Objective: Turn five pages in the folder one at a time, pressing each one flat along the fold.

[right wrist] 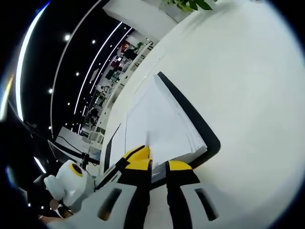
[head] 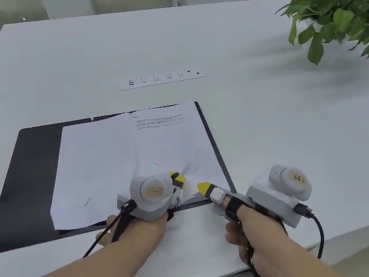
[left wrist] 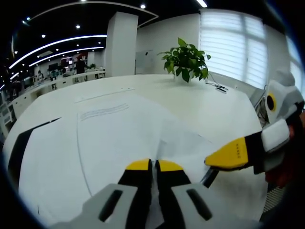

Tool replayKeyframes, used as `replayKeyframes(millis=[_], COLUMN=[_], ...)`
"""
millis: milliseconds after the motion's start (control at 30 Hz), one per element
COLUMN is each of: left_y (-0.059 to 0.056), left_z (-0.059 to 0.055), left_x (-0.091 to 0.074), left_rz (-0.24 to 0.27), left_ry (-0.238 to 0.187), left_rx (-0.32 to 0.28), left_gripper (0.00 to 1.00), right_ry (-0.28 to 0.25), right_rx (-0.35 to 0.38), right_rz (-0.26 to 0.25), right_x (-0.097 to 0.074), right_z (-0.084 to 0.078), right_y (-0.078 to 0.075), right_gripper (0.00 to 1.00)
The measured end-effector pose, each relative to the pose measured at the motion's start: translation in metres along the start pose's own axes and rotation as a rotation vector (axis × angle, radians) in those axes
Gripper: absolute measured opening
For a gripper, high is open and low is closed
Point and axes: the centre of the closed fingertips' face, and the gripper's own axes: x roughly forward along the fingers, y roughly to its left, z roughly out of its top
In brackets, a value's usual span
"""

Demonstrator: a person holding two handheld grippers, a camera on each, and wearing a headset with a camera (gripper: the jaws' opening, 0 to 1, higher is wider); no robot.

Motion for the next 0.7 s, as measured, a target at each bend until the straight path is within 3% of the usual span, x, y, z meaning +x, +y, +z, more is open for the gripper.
replayKeyframes(millis=[67, 333, 433, 600, 700], left_y=[0.000, 0.001, 0.002, 0.013, 0.022], left_z=[0.000, 0.002, 0.000, -0.004, 0.000], left_x=[0.000, -0.004, -0.013, -0.037, -0.054], left_rz=[0.001, -0.009, -0.018, 0.001, 0.011], left_ry=[0.005, 0.035, 0.061, 0.102, 0.085], left_rx=[0.000, -0.078, -0.085, -0.035, -0.011], left_gripper=[0.03, 0.05, 0.11, 0.25, 0.25], right_ry=[-0.020, -0.051, -0.061, -0.084, -0.097], right_rx=[0.008, -0.012, -0.027, -0.067, -0.075], right_rz=[-0.014, -0.027, -0.016, 0.007, 0.044], right_x=[0.001, -0.003, -0.006, -0.011, -0.014], right_z=[0.003, 0.004, 0.005, 0.008, 0.009], right_y=[-0.003, -0.002, 0.002, 0.016, 0.027], right_gripper=[0.00, 0.00, 0.00, 0.00, 0.00])
